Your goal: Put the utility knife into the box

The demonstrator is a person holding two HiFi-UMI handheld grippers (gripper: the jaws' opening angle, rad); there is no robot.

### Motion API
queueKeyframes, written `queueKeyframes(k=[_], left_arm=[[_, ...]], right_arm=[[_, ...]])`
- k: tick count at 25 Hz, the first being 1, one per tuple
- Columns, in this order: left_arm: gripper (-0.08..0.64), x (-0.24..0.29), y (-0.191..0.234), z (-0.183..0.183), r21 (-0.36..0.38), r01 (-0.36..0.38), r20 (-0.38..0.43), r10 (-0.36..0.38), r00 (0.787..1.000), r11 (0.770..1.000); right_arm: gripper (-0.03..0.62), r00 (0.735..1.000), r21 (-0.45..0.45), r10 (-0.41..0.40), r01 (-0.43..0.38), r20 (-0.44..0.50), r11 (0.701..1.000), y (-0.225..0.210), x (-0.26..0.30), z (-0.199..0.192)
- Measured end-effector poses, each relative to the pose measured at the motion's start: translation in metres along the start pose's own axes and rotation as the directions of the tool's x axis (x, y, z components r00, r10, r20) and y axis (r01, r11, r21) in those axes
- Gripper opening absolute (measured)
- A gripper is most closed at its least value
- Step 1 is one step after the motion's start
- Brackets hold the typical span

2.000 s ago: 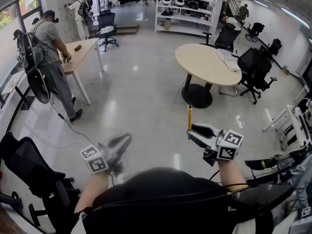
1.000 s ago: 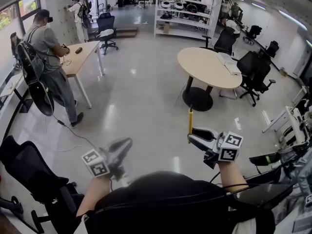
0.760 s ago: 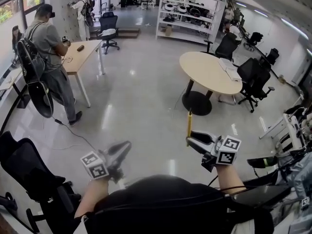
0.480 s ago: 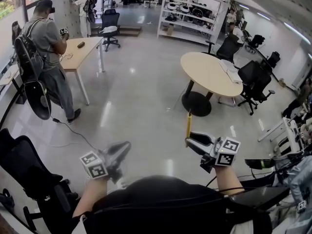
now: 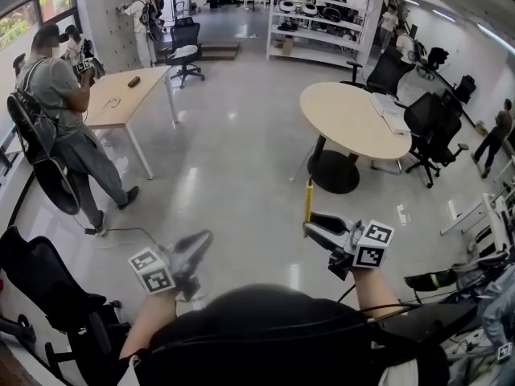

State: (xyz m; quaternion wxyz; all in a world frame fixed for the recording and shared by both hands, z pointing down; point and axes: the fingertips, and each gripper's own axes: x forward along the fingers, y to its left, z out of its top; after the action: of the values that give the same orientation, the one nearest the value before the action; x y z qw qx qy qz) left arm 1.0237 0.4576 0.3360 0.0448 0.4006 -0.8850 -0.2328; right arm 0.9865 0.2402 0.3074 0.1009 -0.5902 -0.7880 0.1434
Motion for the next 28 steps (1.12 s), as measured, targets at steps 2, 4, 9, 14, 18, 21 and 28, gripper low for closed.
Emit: queueKeyframes(k=[2,4,9,14,18,21,28], left_arm=[[-0.002,0.027,-0.005,0.000,0.009,0.002,0.002,-0.002,1.000,1.000],[-0.002,0.056,-0.008,0.001,0.021,0.000,0.006,0.000,1.000,1.000],[-0.002,0.130,-0.009,-0.005,0.013,-0.012,0.017,0.012,1.000,1.000],[-0.002,0.188,-0.005,-0.011,0.001,0.006,0.014,-0.006,1.000,1.000],[-0.002,0.213,0.006,-0.015,-0.007,-0.003,-0.017,0.003,1.000,1.000],[-0.002,0.223,0.023,-0.012,-0.018,-0.008,-0.013,0.007,1.000,1.000],[-0.002,0.234,0.090,0.008,-0.044,0.041,0.006,-0.041,0.999,0.998]], right_arm=[[0.132,1.000,-0.007,0.016,-0.016,-0.002,1.000,-0.020,-0.013,0.011],[0.132,0.999,-0.023,0.032,-0.032,-0.009,0.999,-0.039,-0.028,0.020],[0.132,0.999,-0.036,0.035,-0.036,-0.023,0.999,-0.100,-0.072,0.035],[0.132,1.000,-0.025,0.020,-0.020,-0.016,0.999,-0.151,-0.099,0.043],[0.132,1.000,0.005,0.009,-0.009,-0.007,1.000,-0.180,-0.110,0.041],[0.132,1.000,0.020,-0.003,0.003,-0.010,1.000,-0.198,-0.106,0.041],[0.132,0.999,-0.004,-0.039,0.039,-0.035,0.999,-0.230,-0.052,0.055]])
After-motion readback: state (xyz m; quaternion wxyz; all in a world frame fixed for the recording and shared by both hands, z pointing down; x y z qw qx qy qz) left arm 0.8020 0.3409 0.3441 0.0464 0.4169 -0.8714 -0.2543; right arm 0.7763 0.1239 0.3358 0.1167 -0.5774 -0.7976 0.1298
